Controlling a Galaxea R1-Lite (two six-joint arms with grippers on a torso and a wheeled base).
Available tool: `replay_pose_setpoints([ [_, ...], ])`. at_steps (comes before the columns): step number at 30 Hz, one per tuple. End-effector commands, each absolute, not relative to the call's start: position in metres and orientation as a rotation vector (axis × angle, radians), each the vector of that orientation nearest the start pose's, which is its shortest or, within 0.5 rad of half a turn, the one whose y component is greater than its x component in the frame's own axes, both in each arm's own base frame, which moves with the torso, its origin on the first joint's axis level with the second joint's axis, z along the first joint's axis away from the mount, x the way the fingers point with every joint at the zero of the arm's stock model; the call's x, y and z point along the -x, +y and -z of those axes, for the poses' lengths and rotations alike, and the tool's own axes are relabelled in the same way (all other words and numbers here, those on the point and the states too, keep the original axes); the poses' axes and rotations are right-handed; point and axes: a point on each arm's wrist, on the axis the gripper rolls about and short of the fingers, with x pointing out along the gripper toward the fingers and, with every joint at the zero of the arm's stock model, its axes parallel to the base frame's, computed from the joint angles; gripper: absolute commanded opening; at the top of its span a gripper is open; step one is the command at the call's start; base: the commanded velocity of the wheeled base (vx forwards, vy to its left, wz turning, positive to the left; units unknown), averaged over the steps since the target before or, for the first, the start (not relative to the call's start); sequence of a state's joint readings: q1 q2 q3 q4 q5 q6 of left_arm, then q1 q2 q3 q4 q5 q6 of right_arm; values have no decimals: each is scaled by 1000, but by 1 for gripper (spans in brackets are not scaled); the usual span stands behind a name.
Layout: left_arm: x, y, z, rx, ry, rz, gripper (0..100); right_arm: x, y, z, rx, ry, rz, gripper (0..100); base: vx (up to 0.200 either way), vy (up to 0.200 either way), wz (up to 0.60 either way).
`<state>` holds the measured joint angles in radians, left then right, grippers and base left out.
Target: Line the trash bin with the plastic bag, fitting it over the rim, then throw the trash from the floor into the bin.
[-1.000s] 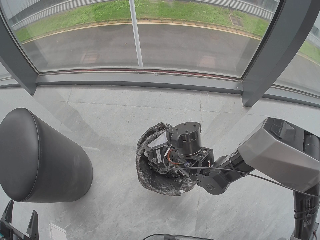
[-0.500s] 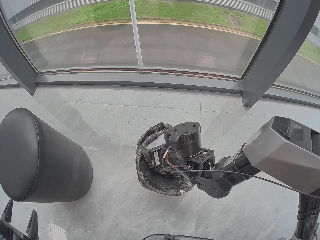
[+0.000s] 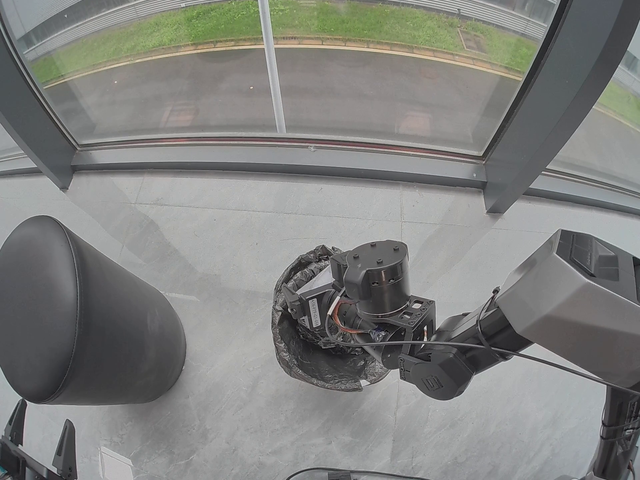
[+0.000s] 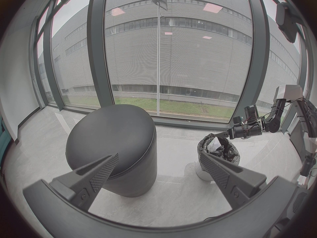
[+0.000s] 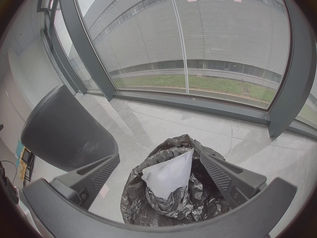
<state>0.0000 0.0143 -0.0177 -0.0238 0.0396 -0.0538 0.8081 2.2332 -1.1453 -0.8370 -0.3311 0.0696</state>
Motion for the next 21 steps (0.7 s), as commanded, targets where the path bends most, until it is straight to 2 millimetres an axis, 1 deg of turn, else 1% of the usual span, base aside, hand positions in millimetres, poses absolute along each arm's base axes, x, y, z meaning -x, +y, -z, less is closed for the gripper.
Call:
replay_pose_setpoints([
  [1, 23, 1, -78, 54, -23, -39, 100, -304, 307, -88, 70, 232, -468, 100, 0, 0, 0],
  [3, 23, 1, -78, 54, -23, -39, 100, -304, 307, -86, 72, 236, -472, 100, 0, 0, 0],
  [4, 23, 1, -78, 54, -23, -39, 100, -306, 309, -78, 81, 251, -474, 100, 0, 0, 0],
  [5, 23, 1, -78, 54, -23, -39, 100, -307, 310, -74, 84, 256, -473, 100, 0, 0, 0],
  [7, 23, 1, -78, 54, -23, -39, 100, -309, 312, -71, 84, 257, -471, 100, 0, 0, 0],
  [8, 23, 1, -78, 54, -23, -39, 100, -311, 314, -67, 83, 256, -469, 0, 0, 0, 0],
  [14, 23, 1, -78, 54, -23, -39, 100, -316, 317, -58, 87, 267, -470, 0, 0, 0, 0],
  [21, 23, 1, -78, 54, -23, -39, 100, -320, 322, -53, 84, 265, -470, 0, 0, 0, 0],
])
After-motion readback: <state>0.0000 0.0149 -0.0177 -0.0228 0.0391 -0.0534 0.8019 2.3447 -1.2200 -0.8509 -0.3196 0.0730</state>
